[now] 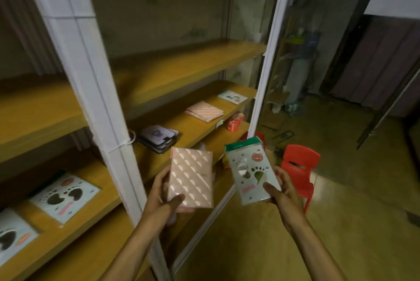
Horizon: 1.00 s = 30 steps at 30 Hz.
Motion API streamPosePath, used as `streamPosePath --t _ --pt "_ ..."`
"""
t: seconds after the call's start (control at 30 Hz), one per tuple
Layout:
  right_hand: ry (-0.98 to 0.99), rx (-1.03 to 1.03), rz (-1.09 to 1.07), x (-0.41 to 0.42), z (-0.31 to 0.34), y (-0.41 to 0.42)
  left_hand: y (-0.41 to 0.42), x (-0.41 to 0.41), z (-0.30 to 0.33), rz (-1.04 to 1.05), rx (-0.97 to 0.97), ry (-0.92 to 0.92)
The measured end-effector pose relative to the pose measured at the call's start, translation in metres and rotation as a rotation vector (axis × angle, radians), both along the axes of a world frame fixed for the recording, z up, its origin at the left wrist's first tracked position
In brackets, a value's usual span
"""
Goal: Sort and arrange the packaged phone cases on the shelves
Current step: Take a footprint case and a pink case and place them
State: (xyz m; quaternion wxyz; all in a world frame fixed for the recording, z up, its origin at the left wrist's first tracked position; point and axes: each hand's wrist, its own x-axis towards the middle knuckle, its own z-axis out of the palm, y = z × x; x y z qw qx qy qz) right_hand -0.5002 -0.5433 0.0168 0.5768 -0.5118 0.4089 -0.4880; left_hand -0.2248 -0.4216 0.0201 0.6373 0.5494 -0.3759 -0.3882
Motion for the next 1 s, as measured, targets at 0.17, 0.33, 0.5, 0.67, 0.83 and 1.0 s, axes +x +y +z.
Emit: streamPosePath --t 0.17,0.33,0.5,0.67,0.83,1.0 --pt "-0.007 -0.026 0.019 -0.037 0.001 -0.079 -0.076 -0.042 0.005 0.035 0.011 0.052" --pt "0.011 -0.012 0.048 -0.053 -0.004 -0.146 -0.133 -0.058 -0.004 0.087 0.035 0.051" --pt "0.000 0.014 0.076 -0.047 -0.009 -0.216 -0.191 -0.056 -0.009 0.132 0.056 0.068" --pt "0.021 0.035 0.101 -0.025 -0.022 -0.292 -0.250 -0.035 -0.014 0.158 0.070 0.050" --pt "0.078 0.015 0.169 0.006 -0.020 -0.383 -0.323 -0.012 -0.011 0.229 0.065 0.109" --pt "0.099 -0.015 0.250 0.046 -0.010 -0.461 -0.383 0.020 -0.008 0.333 0.059 0.136"
